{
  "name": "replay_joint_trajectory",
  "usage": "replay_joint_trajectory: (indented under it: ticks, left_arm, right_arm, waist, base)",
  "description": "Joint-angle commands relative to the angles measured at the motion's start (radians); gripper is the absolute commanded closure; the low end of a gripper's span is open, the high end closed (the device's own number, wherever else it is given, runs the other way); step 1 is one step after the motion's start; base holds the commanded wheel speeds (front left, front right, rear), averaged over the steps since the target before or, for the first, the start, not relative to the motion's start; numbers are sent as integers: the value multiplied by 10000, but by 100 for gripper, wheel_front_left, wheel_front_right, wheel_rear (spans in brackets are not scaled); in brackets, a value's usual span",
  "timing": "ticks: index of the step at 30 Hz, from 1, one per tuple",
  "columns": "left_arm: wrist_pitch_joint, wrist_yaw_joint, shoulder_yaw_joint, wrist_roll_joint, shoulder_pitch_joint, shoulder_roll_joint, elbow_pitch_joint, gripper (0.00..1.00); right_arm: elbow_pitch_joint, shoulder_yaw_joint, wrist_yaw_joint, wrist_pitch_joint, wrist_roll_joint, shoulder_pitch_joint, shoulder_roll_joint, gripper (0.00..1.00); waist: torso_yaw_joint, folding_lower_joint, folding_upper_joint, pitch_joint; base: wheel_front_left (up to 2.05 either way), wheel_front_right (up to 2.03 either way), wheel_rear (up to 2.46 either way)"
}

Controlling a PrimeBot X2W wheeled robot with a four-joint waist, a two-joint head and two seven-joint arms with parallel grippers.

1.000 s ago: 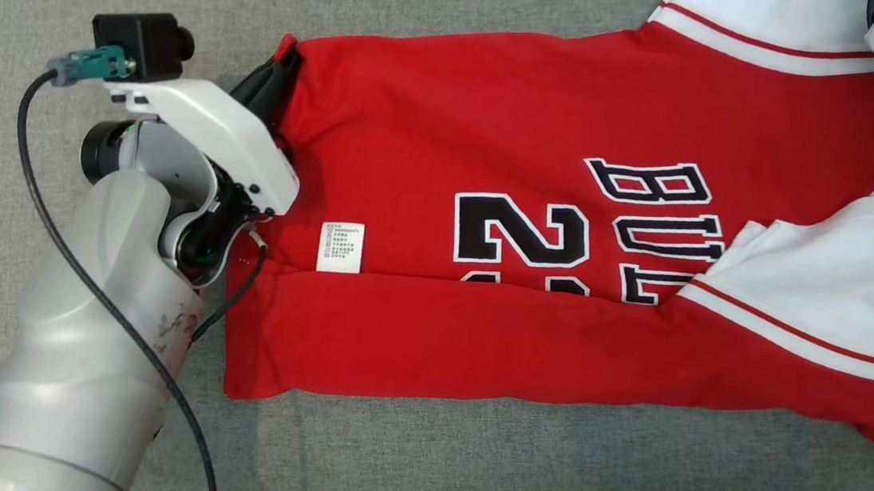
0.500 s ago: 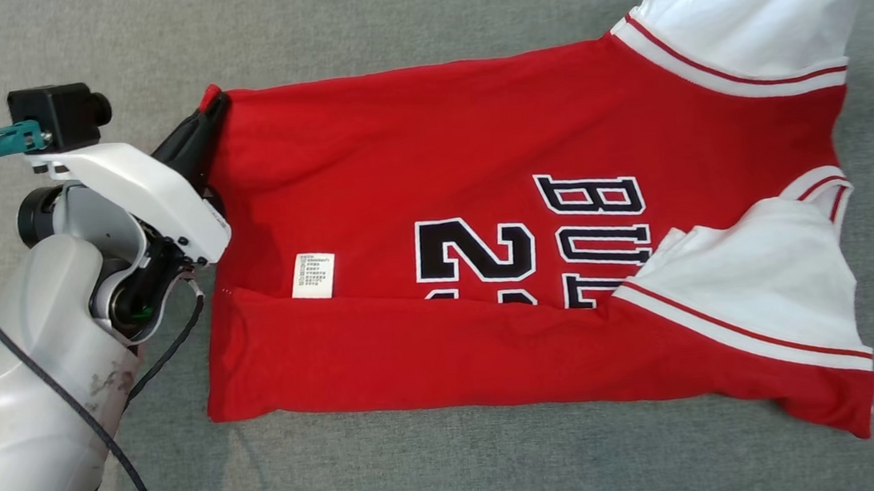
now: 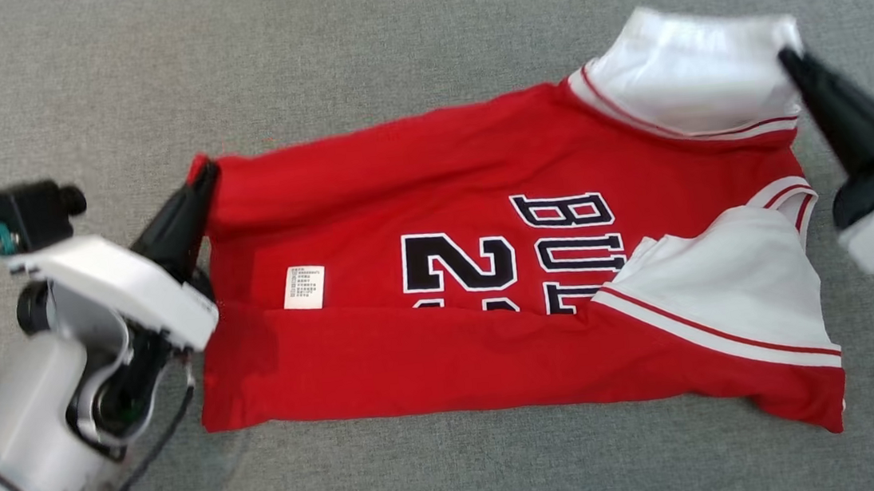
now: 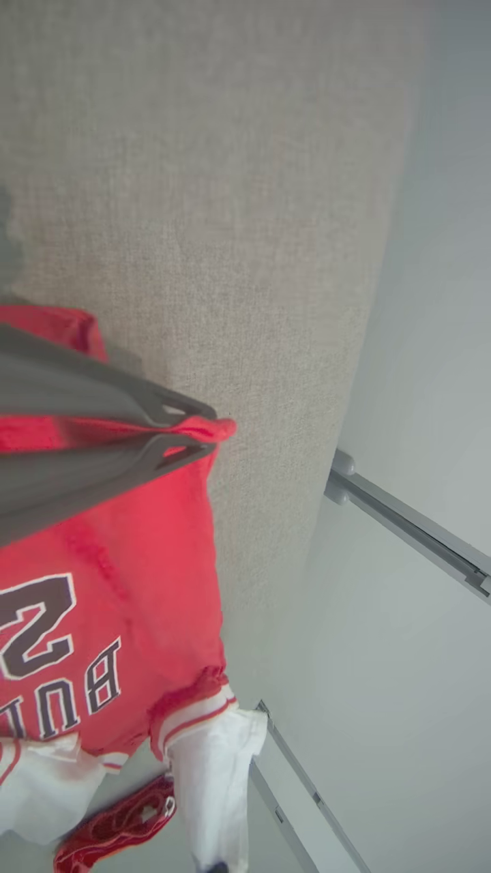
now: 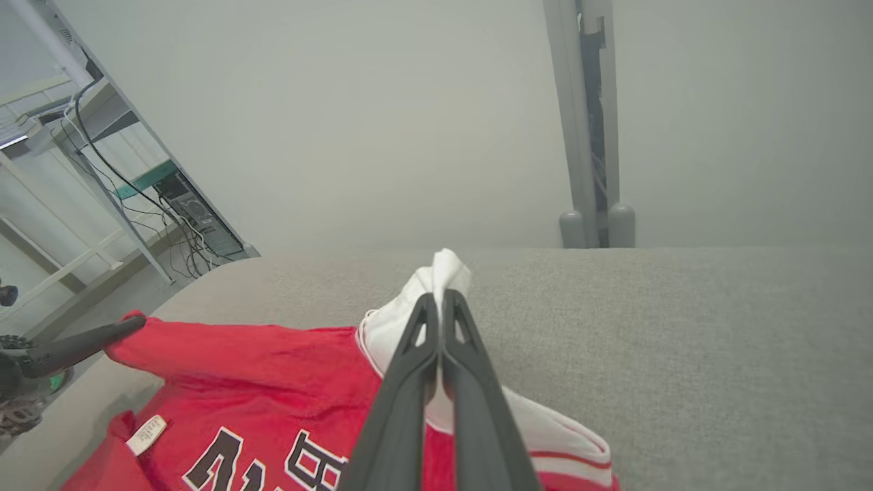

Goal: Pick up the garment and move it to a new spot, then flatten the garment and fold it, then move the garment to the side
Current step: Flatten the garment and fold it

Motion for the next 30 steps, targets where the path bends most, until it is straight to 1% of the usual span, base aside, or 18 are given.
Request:
replay_joint_trajectory:
  ticks: [1, 4, 7, 9, 11, 16, 22, 23, 24, 25, 26, 27, 28, 29, 30]
  left_arm:
    - [-49, 141, 116, -176, 490, 202, -392, 100]
    - [-170, 480, 330, -528, 1404, 513, -1181, 100]
    - [-264, 739, 536, -842, 2177, 756, -1640, 100]
    - [-269, 778, 605, -1013, 2528, 865, -1870, 100]
    - [-312, 880, 690, -1128, 2766, 980, -1990, 100]
    - [-213, 933, 753, -1502, 3091, 867, -1852, 100]
    - [-189, 760, 814, -1818, 3189, 631, -1219, 100]
    - [-213, 740, 825, -1832, 3194, 596, -1096, 96]
    - [-234, 724, 824, -1879, 3205, 547, -995, 80]
    - [-321, 716, 846, -1862, 3203, 527, -921, 51]
    - [-489, 744, 914, -1783, 3199, 522, -841, 0]
    - [-631, 753, 967, -1736, 3206, 475, -765, 0]
    - [-849, 745, 992, -1639, 3199, 415, -728, 0]
    - [-1136, 778, 1070, -1526, 3176, 383, -730, 0]
    - [-1427, 806, 1180, -1470, 3178, 323, -746, 0]
  right_arm:
    - [-275, -37, 5, -18, 161, 527, 21, 100]
    - [-623, -219, 5, -51, 289, 1546, 27, 100]
    - [-787, -578, 5, -211, 428, 2468, 143, 100]
    - [-864, -782, 5, -262, 386, 2980, 128, 100]
    - [-1053, -954, 5, -278, 529, 3427, 258, 100]
    - [-1418, -1367, 5, -282, 736, 4607, 498, 100]
    - [-1310, -1585, 5, -223, 654, 5428, 953, 100]
    - [-1238, -1604, 5, -209, 553, 5511, 985, 100]
    - [-1164, -1594, 5, -180, 480, 5584, 1040, 100]
    - [-1114, -1573, 5, -146, 510, 5653, 1168, 100]
    - [-1074, -1584, 5, -156, 446, 5686, 1235, 97]
    - [-1022, -1646, 5, -223, 350, 5706, 1272, 40]
    - [-956, -1714, 5, -309, 296, 5737, 1369, 10]
    - [-883, -1782, 5, -410, 165, 5760, 1444, 0]
    - [-856, -1921, 5, -532, 37, 5741, 1537, 0]
  waist:
    - [-20, 0, 0, -31]
    - [-20, 0, 0, -62]
    - [-27, 0, 0, -96]
    - [-26, 0, 0, -110]
    - [-14, 0, 0, -123]
    - [2, 0, 0, -183]
    - [-68, 0, 0, -291]
    - [-79, 0, 0, -312]
    - [-83, 0, 0, -334]
    - [-85, 0, 0, -364]
    - [-91, 0, 0, -391]
    - [-99, 0, 0, -409]
    - [-113, 0, 0, -437]
    - [-134, 0, 0, -462]
    - [-162, 0, 0, -492]
  base:
    - [0, 0, 0]
    - [0, 0, 0]
    - [0, 0, 0]
    - [0, 0, 0]
    - [0, 0, 0]
    - [0, 0, 0]
    - [0, 0, 0]
    - [0, 0, 0]
    - [0, 0, 0]
    - [0, 0, 0]
    - [0, 0, 0]
    - [0, 0, 0]
    - [0, 0, 0]
    - [0, 0, 0]
    - [0, 0, 0]
